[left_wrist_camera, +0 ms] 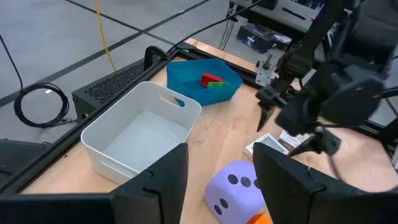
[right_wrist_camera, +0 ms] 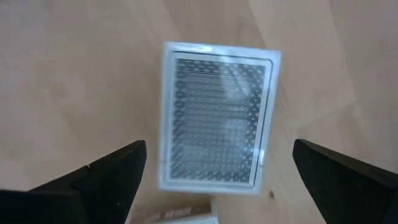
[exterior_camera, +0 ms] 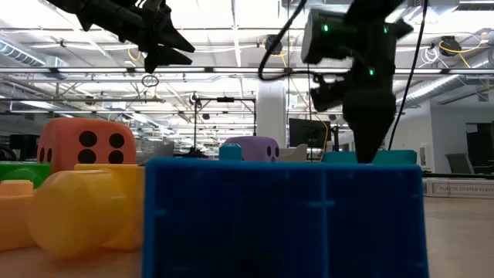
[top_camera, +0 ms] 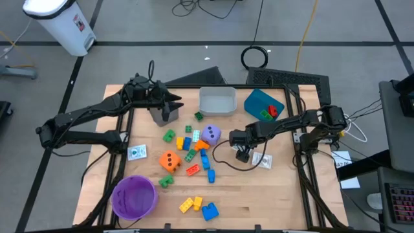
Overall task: Pick & Place Toys
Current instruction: Put the black deck of cards into the gray bin
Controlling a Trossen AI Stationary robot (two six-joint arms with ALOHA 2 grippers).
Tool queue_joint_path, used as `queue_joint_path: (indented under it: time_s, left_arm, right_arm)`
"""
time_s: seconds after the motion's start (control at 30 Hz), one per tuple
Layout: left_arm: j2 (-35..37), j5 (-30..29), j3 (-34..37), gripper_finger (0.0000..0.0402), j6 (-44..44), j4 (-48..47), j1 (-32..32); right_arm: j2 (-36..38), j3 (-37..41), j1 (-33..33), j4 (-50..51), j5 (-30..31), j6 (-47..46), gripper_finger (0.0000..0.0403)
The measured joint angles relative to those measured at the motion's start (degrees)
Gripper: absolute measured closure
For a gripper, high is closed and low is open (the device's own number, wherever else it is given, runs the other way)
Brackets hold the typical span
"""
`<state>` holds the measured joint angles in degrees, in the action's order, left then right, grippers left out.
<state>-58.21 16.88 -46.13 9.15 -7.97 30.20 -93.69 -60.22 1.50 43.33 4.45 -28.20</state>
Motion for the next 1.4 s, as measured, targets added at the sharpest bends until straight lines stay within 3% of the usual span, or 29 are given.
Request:
queue_joint_path:
  time_s: [0.3,0.63,0.9,1.2,1.4]
  left_arm:
    - [-0.01,0.0,0.0,0.0213,0.25,0.01,0.0]
    - [-0.01,0.0,0.0,0.0213,0.5,0.05,0.0]
    - [-0.01,-0.02,0.0,0.0213,0.55,0.08,0.0]
    - [-0.01,-0.04,0.0,0.0213,-0.07,2.28,0.0]
    - [-0.01,-0.02,0.0,0.0213,0.2,4.1,0.0]
  right_arm:
    - [-0.04,5.39,-0.77,-10.43,-0.22,-1.56,0.0004]
    - [0.2,9.28,-1.16,-12.37,-0.02,-1.75,0.0009]
    - [1.48,9.3,-1.31,-13.23,-1.2,0.28,0.0093]
    - [8.03,3.87,-4.17,-9.69,-4.53,2.73,0.0103]
    - [11.19,-8.2,-8.87,-1.55,-0.94,12.19,0.0103]
